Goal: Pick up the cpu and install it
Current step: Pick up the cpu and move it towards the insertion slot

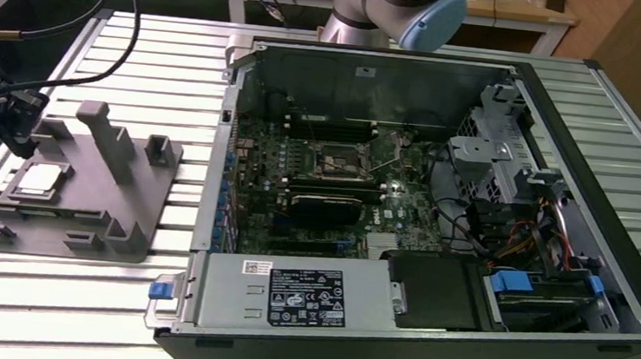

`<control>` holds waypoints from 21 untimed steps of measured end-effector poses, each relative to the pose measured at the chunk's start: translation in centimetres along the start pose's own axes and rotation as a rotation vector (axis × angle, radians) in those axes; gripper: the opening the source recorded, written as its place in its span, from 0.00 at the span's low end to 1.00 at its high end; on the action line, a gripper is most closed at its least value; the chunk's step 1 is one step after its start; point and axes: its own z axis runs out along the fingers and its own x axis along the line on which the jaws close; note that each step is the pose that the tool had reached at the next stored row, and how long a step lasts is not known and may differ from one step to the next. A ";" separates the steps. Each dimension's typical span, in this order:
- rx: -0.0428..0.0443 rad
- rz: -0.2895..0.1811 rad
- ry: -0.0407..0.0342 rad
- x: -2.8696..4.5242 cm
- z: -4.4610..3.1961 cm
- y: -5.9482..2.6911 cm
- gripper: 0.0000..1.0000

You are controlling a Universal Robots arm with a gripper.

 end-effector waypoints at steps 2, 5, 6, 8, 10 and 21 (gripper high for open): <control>0.0000 0.000 0.0000 0.11 0.36 -0.02 0.11; 0.0000 0.000 0.0000 0.30 0.90 -0.06 0.11; 0.0000 0.000 0.0000 0.37 1.08 -0.07 0.11; 0.0000 0.000 0.0000 0.50 1.43 -0.10 0.11; 0.0000 0.000 0.0000 0.62 1.80 -0.12 0.11; 0.0000 0.000 0.0000 1.23 3.40 -0.24 0.11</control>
